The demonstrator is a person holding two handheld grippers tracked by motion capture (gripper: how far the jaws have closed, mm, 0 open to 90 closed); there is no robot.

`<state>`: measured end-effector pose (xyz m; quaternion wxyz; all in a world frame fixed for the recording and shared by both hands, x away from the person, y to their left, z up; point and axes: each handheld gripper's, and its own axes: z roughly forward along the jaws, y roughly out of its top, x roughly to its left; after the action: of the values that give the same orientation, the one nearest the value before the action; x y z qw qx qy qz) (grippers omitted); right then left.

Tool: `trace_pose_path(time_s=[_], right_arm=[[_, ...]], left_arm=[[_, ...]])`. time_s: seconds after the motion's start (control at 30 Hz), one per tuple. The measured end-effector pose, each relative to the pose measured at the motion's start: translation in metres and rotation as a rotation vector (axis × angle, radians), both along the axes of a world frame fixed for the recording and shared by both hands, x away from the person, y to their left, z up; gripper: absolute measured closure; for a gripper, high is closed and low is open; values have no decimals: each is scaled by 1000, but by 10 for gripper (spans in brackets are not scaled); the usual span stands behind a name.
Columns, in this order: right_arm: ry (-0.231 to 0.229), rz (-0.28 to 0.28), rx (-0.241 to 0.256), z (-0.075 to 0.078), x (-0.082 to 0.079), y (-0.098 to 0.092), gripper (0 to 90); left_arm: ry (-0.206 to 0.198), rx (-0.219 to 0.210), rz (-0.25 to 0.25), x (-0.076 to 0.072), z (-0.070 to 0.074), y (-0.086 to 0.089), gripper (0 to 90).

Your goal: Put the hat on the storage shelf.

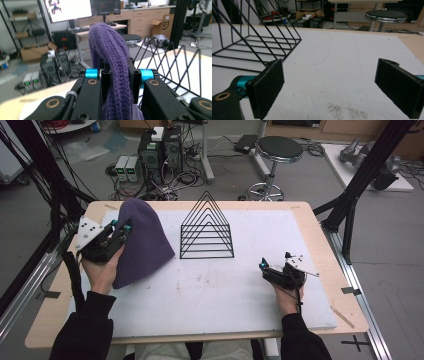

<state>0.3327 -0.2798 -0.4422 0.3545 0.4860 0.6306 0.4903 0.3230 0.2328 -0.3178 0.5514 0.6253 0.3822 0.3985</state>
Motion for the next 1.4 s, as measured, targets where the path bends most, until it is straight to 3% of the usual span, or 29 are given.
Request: trace_pose_path(time_s=[0.17, 0.2, 0.33, 0.4, 0.47, 0.63, 0.73, 0.8, 0.83, 0.87, 1.0, 1.1, 1.17, 1.23, 1.3, 1.4], right_arm=[[-16, 13, 19, 1, -1, 1, 80], [-16, 13, 19, 1, -1, 1, 80], [-37, 35, 34, 2, -2, 2, 80], [-50, 62, 56, 3, -2, 2, 79], [-64, 99, 111, 4, -3, 3, 79], [-109, 161, 153, 8, -7, 6, 80], [-126, 244, 214, 13, -8, 8, 80], [-129, 272, 224, 14, -7, 9, 79], [-131, 337, 238, 18, -8, 14, 80], [-131, 337, 238, 18, -8, 14, 80], [-177, 505, 300, 29, -13, 29, 80], [-161, 630, 354, 35, -13, 42, 80], [-137, 717, 364, 36, -13, 55, 79], [-136, 734, 356, 36, -12, 58, 79], [-105, 800, 330, 36, -9, 71, 79], [-89, 860, 329, 39, -1, 86, 79]], left_arm=[[-92, 32, -52, -17, 10, -13, 784], [-92, 32, -52, -17, 10, -13, 783], [-161, 45, -106, -32, 24, -23, 783], [-166, 43, -123, -34, 27, -24, 782], [-173, 38, -156, -38, 32, -28, 781], [-207, 74, -238, -46, 40, -48, 781], [-227, 97, -266, -50, 43, -57, 779], [-243, 116, -282, -52, 45, -64, 778], [-249, 122, -295, -53, 46, -67, 772], [-251, 121, -299, -54, 47, -69, 772], [-264, 126, -322, -54, 49, -79, 769], [-272, 135, -330, -53, 49, -82, 771], [-278, 149, -345, -52, 48, -85, 773], [-281, 154, -359, -52, 49, -87, 774], [-287, 148, -380, -52, 50, -90, 774], [-297, 143, -408, -53, 51, -94, 774]])
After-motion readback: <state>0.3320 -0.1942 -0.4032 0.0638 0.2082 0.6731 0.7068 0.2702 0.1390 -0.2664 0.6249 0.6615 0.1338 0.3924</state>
